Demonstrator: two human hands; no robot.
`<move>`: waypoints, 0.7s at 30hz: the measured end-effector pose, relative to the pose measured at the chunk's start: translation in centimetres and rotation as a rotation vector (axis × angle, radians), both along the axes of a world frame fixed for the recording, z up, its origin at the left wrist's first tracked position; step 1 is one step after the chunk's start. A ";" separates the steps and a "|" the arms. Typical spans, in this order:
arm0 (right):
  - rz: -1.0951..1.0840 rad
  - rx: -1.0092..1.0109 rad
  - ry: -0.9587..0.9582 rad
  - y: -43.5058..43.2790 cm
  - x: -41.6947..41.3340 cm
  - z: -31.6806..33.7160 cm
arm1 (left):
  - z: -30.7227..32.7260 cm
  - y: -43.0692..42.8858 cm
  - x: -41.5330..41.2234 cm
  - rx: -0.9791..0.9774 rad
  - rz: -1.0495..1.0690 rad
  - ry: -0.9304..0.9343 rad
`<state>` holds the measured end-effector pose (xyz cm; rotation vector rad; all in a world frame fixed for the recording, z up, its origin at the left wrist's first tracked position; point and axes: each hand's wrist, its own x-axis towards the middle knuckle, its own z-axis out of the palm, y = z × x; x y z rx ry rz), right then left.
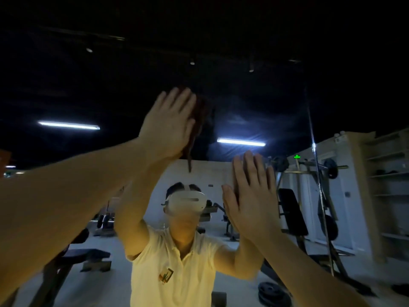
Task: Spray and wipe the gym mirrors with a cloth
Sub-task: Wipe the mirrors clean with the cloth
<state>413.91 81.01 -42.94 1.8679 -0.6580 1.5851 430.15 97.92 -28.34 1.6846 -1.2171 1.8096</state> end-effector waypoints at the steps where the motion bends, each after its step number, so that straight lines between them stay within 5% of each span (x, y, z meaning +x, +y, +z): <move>1: 0.000 0.009 -0.005 0.3 0.0 0.0 | 0.9 -0.3 -0.4 -0.061 -0.030 0.076; 3: 0.019 0.023 -0.032 1.0 -0.3 0.7 | 0.2 -1.8 -1.8 -0.112 -0.052 0.150; 7: 0.024 0.017 -0.121 1.5 -1.3 5.2 | -5.2 -2.6 -2.0 0.114 -0.005 -0.112; 12: -0.034 0.047 -0.077 -0.3 -2.1 12.1 | -2.5 1.0 1.3 0.310 0.108 -0.259; 21: -0.047 -0.004 -0.073 -2.2 -1.4 11.3 | 4.0 -2.7 -3.7 -0.101 -0.108 0.225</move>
